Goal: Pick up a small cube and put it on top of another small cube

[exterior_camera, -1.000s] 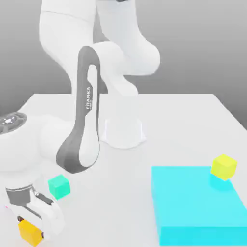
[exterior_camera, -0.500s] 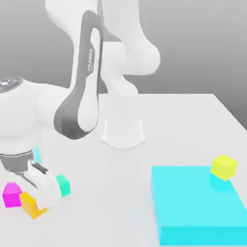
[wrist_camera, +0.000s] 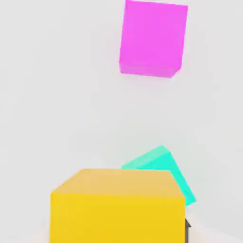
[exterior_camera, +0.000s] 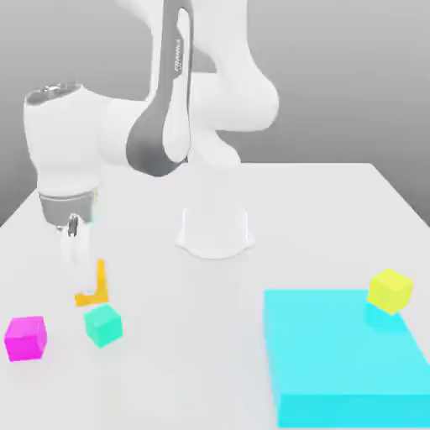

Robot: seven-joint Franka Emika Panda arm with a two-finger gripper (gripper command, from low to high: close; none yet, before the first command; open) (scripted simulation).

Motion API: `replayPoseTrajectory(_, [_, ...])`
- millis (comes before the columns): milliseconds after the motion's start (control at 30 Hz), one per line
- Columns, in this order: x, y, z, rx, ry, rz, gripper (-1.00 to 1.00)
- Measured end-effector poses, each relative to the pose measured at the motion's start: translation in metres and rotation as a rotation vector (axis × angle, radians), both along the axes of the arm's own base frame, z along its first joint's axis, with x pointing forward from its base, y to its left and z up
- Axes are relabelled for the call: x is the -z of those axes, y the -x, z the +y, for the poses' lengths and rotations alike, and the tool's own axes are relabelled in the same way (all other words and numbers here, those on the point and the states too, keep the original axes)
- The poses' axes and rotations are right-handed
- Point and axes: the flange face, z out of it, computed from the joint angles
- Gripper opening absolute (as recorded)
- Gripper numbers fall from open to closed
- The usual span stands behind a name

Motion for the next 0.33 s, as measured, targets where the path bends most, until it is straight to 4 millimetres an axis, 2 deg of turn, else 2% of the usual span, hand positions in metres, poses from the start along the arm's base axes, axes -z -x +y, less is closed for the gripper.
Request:
replayPoseTrajectory(200, [0.049,0.003,0.001,0.021,0.007,0.004,-1.00])
replayPoseTrajectory(233, [0.058,0.004,0.001,0.022,0.006,0.004,1.00])
replayPoseTrajectory(333, [0.058,0.004,0.001,0.022,0.006,0.004,1.00])
